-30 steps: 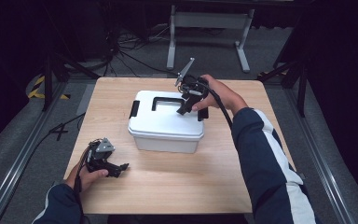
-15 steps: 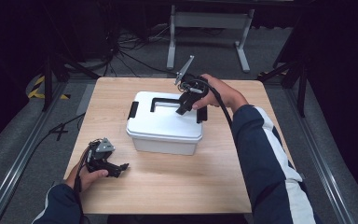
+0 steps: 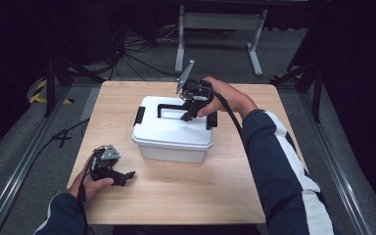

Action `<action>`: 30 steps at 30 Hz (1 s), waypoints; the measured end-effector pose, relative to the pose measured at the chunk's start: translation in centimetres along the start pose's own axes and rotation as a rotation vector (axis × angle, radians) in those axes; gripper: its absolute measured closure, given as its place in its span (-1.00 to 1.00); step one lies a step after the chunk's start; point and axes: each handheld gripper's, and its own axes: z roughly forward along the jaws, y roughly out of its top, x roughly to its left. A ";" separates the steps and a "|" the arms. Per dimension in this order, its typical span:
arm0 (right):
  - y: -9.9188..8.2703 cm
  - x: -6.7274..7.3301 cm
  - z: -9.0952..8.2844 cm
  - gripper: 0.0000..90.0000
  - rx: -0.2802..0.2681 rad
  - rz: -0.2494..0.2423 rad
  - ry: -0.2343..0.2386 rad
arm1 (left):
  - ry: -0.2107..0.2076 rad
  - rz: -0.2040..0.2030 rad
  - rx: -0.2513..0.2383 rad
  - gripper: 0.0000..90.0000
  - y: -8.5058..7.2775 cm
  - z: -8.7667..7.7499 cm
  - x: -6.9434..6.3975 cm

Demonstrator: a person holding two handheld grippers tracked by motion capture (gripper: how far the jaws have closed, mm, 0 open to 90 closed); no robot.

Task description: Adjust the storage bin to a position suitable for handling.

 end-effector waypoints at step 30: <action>3.0 2.6 0.7 0.88 0.028 -0.084 -0.177 | 0.000 0.000 0.000 -0.99 0.0 0.0 0.0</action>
